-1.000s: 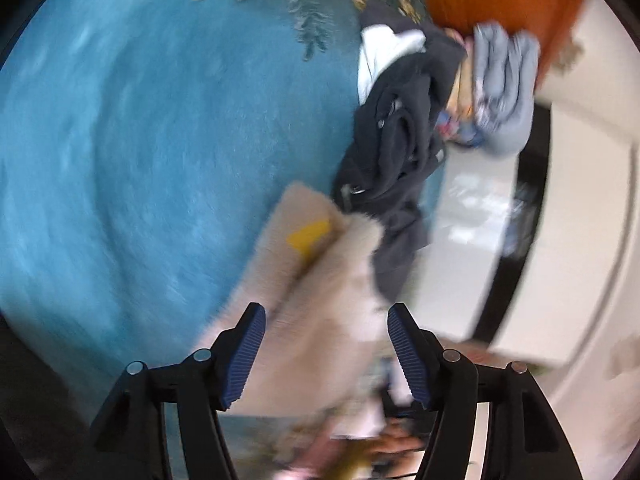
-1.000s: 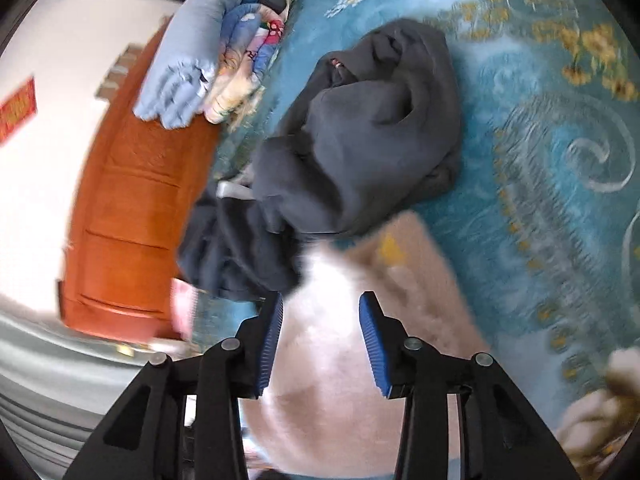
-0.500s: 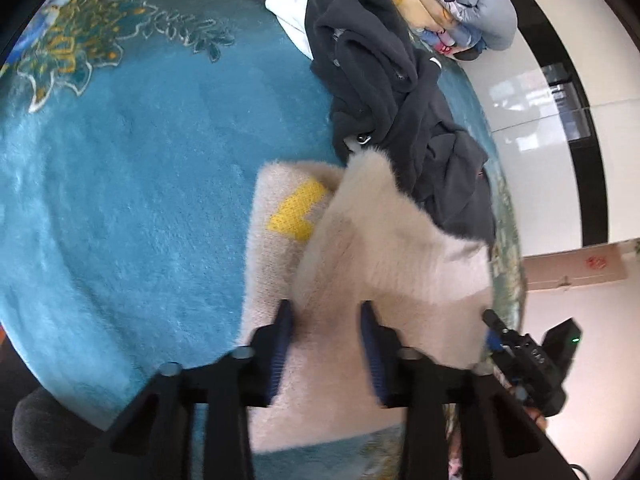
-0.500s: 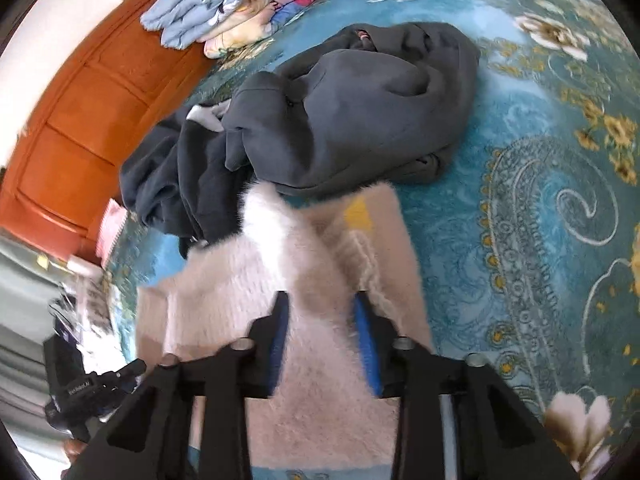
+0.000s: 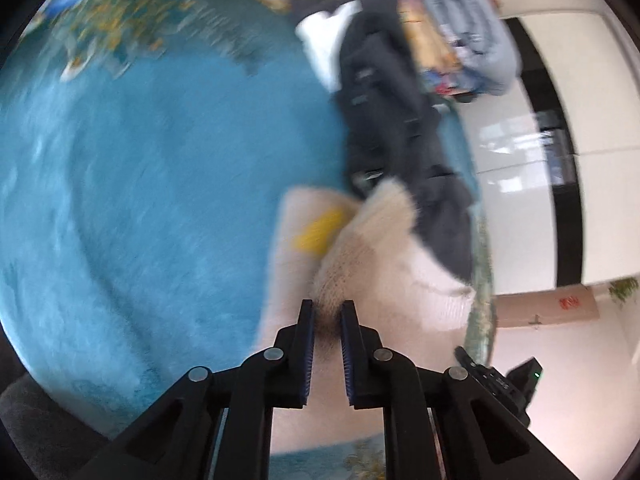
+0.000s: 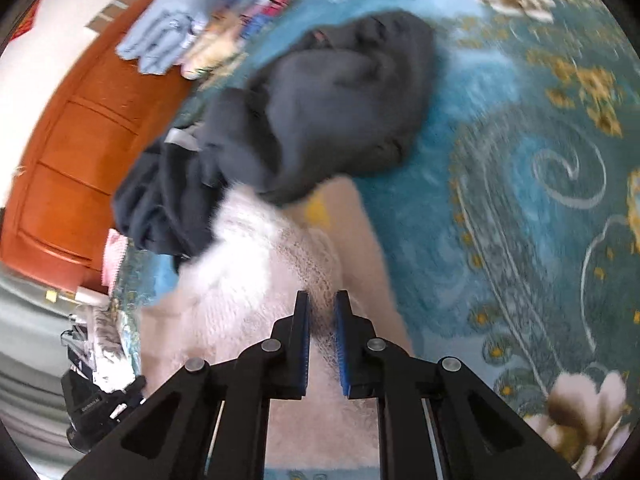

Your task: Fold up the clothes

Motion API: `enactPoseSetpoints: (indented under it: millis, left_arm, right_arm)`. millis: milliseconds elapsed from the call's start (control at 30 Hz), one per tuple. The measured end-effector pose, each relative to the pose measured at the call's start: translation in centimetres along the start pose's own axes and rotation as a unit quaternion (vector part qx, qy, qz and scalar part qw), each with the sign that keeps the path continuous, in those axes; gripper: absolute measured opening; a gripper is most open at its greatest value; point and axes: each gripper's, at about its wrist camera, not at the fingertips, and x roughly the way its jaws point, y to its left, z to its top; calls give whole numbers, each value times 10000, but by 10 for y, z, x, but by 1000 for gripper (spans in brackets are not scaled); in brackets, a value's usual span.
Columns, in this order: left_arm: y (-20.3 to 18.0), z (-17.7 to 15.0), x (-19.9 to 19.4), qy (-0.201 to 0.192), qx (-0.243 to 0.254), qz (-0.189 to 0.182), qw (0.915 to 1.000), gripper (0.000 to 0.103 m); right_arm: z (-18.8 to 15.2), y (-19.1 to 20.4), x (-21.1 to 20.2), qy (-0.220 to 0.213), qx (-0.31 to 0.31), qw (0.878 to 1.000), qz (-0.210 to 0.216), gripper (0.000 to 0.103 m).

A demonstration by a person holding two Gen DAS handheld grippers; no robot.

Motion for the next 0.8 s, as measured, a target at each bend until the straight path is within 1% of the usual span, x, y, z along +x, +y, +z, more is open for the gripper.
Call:
enactPoseSetpoints:
  millis: [133,167,233,333,367,400,433,467,500,533,567,600,700,800]
  left_arm:
    - [15,1,-5,-47,-273,-152,9995,14]
    - [15,3,-9,-93,-252,-133,9996,11]
    - [16,4,-15,-128,-265,-218,9993,11]
    - [19,0,-18,-142,-311,-328,9989,11]
    - [19,1,-15,-97,-306,-349,9989,15]
    - [18,3,-12,-46,-300,-368,9989,17]
    - [22,4,-13,46,-303,-362,9989,27]
    - [21,3,-12,104,-291,-331,9990,49]
    - [21,2,-10,156,-278,-298,9990,61]
    - [19,0,-9,187,-259,-354,9989,75]
    - [18,-2,-7,215,-240,-421,9986,77]
    - [16,-2,-3,282,-204,-408,9986,77]
    - [10,-2,10,466,-76,-296,9984,78]
    - [7,-1,24,588,-13,-190,9981,78]
  right_arm:
    - [-2,-6,10,139,118,9998,-76,11]
    - [-3,-7,13,174,147,9997,-94,12]
    - [-4,-10,18,243,206,9994,-132,12]
    - [-4,-12,15,189,274,9994,67,15]
    - [-6,-15,13,161,346,9991,157,17]
    - [-9,-18,12,134,420,9987,249,19]
    - [-11,-21,10,106,494,9981,341,24]
    - [-14,-26,8,94,557,9979,330,44]
    - [-18,-30,7,83,620,9976,310,67]
    - [-21,-34,5,78,677,9970,367,72]
    - [-25,-39,3,74,733,9964,431,72]
    - [-28,-43,1,70,789,9956,494,72]
    - [-34,-57,6,234,976,9932,596,73]
    - [-33,-62,17,330,1128,9904,724,73]
